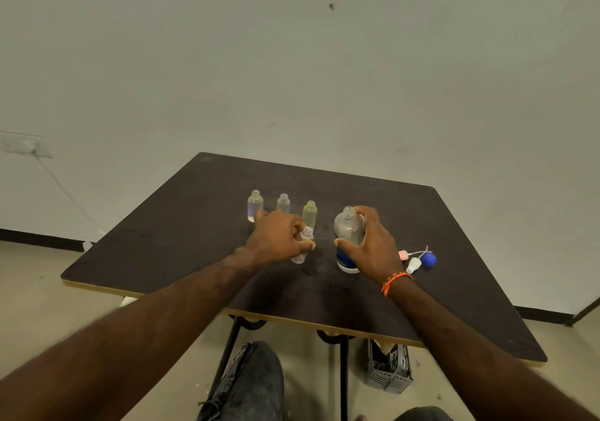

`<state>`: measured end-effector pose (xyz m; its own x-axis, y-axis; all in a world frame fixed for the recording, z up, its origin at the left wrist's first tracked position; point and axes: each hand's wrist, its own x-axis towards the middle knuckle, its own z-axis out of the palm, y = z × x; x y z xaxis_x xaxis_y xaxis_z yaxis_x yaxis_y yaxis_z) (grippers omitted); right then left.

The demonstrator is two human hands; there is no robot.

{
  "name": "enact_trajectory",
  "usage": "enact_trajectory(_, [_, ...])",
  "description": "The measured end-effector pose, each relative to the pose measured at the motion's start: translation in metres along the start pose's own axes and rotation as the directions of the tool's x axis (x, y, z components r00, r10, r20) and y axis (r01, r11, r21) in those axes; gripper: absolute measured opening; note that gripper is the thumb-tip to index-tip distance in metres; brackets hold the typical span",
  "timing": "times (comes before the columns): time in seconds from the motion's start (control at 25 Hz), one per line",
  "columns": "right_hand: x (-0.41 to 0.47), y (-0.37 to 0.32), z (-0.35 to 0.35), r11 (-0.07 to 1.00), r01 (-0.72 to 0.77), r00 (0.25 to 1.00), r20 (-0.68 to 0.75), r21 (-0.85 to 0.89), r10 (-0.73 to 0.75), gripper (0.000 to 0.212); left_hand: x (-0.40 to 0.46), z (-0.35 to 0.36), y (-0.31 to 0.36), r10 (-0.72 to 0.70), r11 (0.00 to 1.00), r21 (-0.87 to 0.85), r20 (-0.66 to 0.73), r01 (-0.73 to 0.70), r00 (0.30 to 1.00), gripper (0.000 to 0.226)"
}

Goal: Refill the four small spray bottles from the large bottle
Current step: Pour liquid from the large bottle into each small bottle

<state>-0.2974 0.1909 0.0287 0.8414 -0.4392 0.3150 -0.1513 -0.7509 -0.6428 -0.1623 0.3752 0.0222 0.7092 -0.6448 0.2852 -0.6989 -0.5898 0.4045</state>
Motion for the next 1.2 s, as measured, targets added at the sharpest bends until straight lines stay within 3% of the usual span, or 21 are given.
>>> enact_trajectory(0.2, [0.002, -0.017, 0.000, 0.910, 0.233, 0.972, 0.123, -0.344, -0.203, 0.065, -0.011, 0.015, -0.015, 0.034, 0.998, -0.052, 0.016, -0.034, 0.999, 0.041])
enact_trajectory(0.44, [0.006, -0.022, 0.003, 0.744, 0.359, 0.932, 0.251, -0.564, -0.260, 0.062, -0.013, 0.025, -0.021, 0.011, 0.996, -0.093, -0.028, -0.013, 1.000, 0.039])
enact_trajectory(0.68, [0.009, -0.020, 0.004, 0.674, 0.396, 0.918, 0.276, -0.624, -0.283, 0.066, -0.013, 0.027, -0.026, 0.016, 0.991, -0.134, -0.030, -0.019, 0.999, 0.048])
enact_trajectory(1.2, [0.012, -0.023, 0.000, 0.564, 0.416, 0.909, 0.306, -0.713, -0.284, 0.068, -0.012, 0.028, -0.018, 0.040, 0.997, -0.059, -0.017, -0.040, 0.999, 0.058])
